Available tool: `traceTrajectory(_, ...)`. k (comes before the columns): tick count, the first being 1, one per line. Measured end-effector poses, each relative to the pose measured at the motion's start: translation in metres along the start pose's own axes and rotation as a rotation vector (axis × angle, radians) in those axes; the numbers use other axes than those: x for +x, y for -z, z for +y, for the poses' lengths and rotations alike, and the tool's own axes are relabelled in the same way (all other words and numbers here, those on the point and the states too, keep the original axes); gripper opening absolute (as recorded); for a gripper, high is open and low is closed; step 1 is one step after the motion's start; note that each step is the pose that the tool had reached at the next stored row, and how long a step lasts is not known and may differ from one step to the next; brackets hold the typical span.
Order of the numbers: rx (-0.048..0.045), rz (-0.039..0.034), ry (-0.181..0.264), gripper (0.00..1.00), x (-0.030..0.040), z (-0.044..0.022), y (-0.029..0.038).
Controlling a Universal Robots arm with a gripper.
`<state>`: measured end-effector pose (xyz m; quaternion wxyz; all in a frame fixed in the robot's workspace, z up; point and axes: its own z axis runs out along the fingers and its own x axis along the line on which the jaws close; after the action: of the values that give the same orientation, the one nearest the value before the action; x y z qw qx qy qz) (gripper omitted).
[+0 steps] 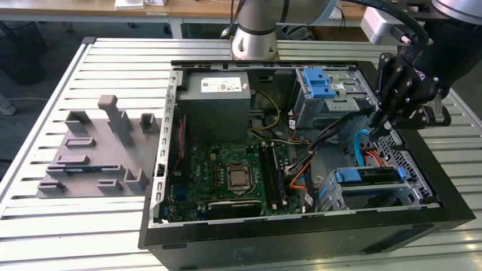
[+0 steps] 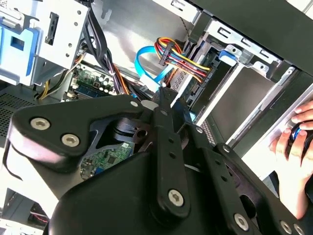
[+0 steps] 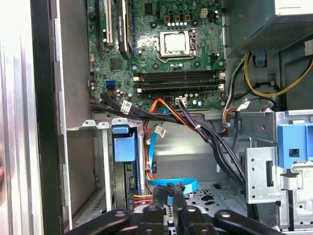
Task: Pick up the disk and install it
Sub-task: 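Insert the second disk wire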
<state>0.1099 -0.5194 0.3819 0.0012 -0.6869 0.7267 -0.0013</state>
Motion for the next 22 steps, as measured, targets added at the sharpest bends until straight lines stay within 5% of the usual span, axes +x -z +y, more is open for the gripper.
traceTrajectory(13,0.0000,0.0008,0.001,0.31,-0.0024,0.0022,-0.0057)
traceTrajectory(22,0.0018,0.0339,0.001,0.31,-0.0026,0.0022,-0.0174)
